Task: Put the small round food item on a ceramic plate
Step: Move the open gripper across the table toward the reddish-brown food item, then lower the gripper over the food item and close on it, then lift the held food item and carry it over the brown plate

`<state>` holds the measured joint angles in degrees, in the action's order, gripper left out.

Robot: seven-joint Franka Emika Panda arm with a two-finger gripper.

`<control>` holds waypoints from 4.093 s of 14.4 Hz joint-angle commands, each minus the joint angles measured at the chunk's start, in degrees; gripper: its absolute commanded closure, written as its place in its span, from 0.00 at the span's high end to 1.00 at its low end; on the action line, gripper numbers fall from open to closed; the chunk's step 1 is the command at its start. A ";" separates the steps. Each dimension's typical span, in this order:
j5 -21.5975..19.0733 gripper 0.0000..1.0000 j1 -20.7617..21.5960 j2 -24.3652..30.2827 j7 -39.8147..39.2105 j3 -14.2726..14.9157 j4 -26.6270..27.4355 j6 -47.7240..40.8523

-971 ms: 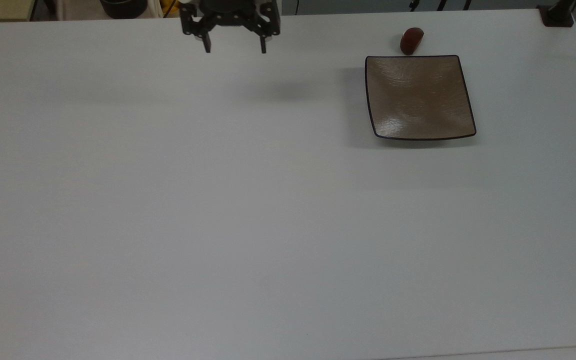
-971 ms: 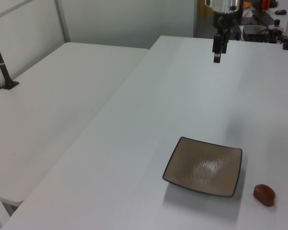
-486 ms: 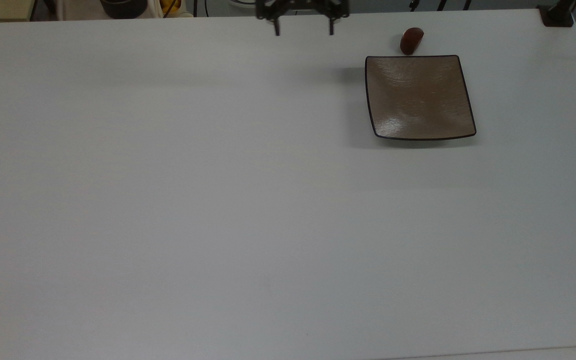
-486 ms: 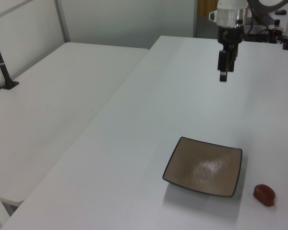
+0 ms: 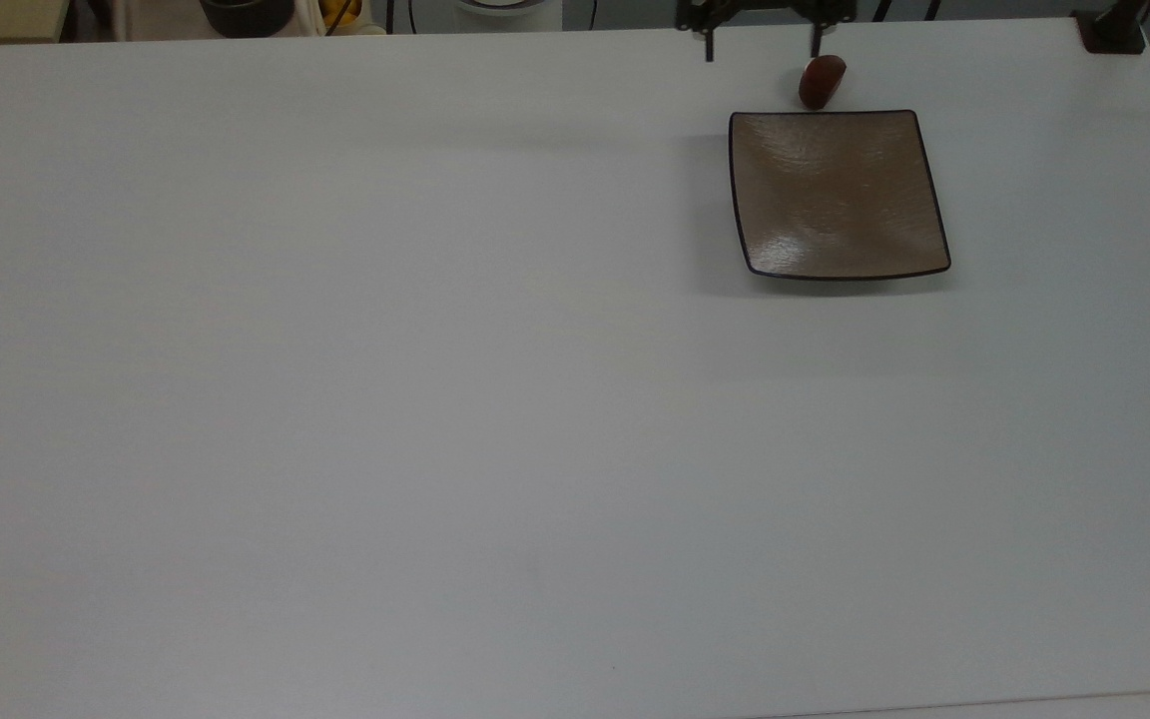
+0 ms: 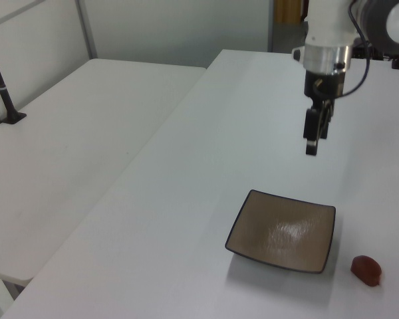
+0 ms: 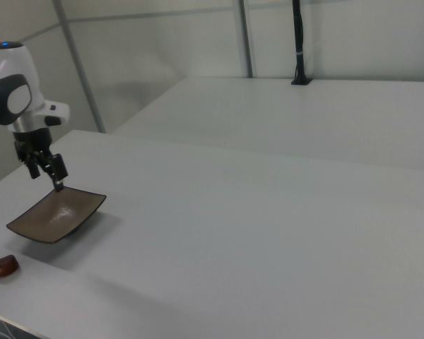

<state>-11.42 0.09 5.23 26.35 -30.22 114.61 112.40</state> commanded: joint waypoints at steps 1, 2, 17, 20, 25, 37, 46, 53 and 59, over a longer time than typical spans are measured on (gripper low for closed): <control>-1.24 1.00 -0.44 0.65 6.42 -4.92 2.90 2.73; -1.24 1.00 -0.44 0.65 7.39 -6.33 3.69 2.91; -3.17 1.00 7.63 -4.69 23.83 -15.84 15.56 21.44; -2.82 1.00 8.26 -7.42 24.01 -15.75 16.00 23.03; -2.65 1.00 7.82 -8.57 24.01 -15.66 17.67 26.11; -1.33 0.75 13.71 -12.53 23.84 -6.70 20.30 31.91; -0.89 0.23 13.97 -10.95 23.57 -4.94 19.43 27.71; 1.40 0.24 14.15 -8.22 14.53 -4.94 13.73 10.94; 1.31 0.23 10.55 -8.04 13.03 -1.44 5.82 10.45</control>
<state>-10.23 11.46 -2.30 40.84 -35.13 124.01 121.22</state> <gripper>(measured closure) 0.762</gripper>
